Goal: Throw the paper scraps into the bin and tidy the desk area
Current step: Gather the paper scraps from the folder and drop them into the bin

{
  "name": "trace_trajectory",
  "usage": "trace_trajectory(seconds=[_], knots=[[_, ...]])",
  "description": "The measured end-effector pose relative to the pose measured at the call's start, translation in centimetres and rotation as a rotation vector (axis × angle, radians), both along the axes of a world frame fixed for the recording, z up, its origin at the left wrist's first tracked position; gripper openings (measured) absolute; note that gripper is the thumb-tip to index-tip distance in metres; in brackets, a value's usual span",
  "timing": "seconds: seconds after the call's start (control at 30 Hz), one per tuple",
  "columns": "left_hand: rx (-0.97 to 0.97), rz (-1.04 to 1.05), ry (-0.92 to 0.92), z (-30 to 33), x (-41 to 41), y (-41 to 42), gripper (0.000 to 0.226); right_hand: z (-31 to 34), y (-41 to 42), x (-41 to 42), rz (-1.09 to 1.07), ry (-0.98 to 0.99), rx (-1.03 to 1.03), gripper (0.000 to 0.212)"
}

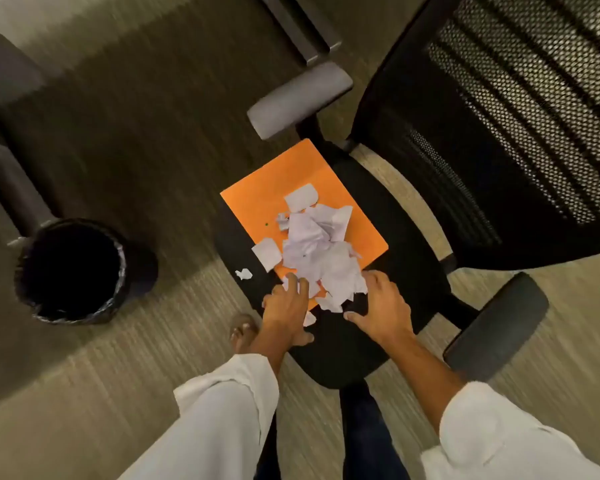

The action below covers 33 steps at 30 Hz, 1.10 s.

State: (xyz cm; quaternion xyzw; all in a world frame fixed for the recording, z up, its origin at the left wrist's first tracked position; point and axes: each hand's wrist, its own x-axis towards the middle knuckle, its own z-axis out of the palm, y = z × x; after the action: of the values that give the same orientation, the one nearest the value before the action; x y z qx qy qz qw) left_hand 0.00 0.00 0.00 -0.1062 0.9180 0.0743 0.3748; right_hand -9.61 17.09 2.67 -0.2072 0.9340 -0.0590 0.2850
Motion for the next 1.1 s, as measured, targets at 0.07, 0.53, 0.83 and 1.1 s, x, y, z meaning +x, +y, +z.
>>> trace_trajectory(seconds=[0.07, 0.53, 0.83, 1.1], knots=[[-0.011, 0.037, 0.006, -0.7, -0.4, 0.0, 0.123, -1.1, -0.3, 0.0, -0.019, -0.003, 0.007, 0.093], [0.039, 0.112, 0.212, -5.3, -0.6, -0.1, 0.091, -6.6, -2.8, -0.4, -0.154, -0.078, -0.031, 0.131], [0.223, 0.128, 0.31, -6.0, 1.2, -1.1, 0.078, -7.8, -3.0, 0.1, -0.115, -0.016, 0.045, 0.088], [0.242, 0.057, 0.253, -6.7, 3.2, -0.6, 0.092, -7.7, -0.1, 0.8, -0.224, -0.024, -0.032, 0.045]])
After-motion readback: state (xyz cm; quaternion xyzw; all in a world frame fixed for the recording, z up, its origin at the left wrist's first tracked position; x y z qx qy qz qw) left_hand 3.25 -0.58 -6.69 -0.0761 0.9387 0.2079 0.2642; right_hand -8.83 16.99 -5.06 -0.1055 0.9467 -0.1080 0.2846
